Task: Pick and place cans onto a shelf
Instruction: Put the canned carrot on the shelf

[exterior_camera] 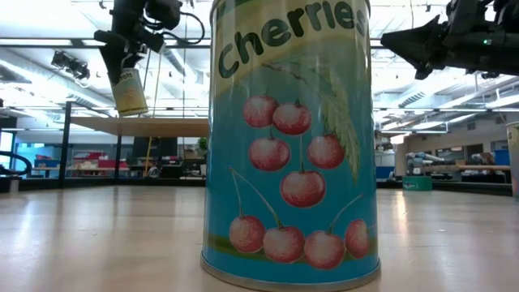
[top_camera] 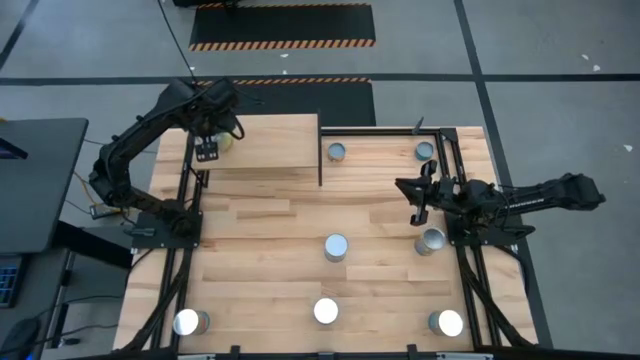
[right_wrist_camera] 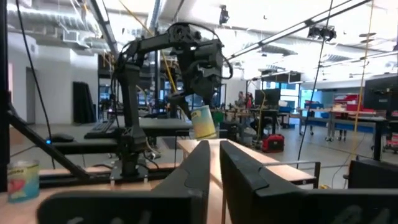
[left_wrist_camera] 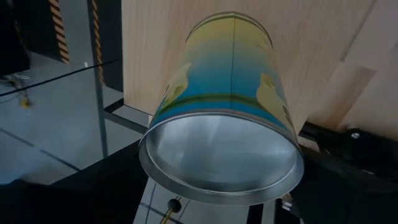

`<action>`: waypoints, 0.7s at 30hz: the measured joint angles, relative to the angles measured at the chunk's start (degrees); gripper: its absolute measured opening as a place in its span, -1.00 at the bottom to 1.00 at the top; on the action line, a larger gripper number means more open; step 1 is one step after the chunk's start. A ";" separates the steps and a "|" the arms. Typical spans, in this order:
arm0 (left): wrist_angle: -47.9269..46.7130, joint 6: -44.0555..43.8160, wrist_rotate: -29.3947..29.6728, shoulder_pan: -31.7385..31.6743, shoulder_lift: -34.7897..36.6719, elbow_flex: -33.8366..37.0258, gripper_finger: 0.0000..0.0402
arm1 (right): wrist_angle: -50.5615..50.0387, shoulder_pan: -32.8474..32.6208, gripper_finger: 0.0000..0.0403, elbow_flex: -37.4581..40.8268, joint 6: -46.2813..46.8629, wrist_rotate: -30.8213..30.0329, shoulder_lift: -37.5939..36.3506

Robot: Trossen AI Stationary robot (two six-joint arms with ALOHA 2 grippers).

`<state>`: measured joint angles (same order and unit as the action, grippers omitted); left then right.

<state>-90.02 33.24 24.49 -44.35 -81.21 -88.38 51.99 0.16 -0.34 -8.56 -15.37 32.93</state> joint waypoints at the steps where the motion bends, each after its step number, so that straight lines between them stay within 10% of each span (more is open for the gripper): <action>1: 0.02 -0.74 0.30 0.32 0.00 0.00 0.72 | 0.38 0.00 -0.71 -0.01 0.00 -0.01 0.23; 21: 0.02 -2.57 0.26 1.61 0.00 0.00 0.76 | 1.12 0.00 -0.25 0.01 0.11 -0.20 0.57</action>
<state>-90.00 30.68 24.75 -42.75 -81.21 -88.38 53.10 0.16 -0.34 -8.45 -15.57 33.50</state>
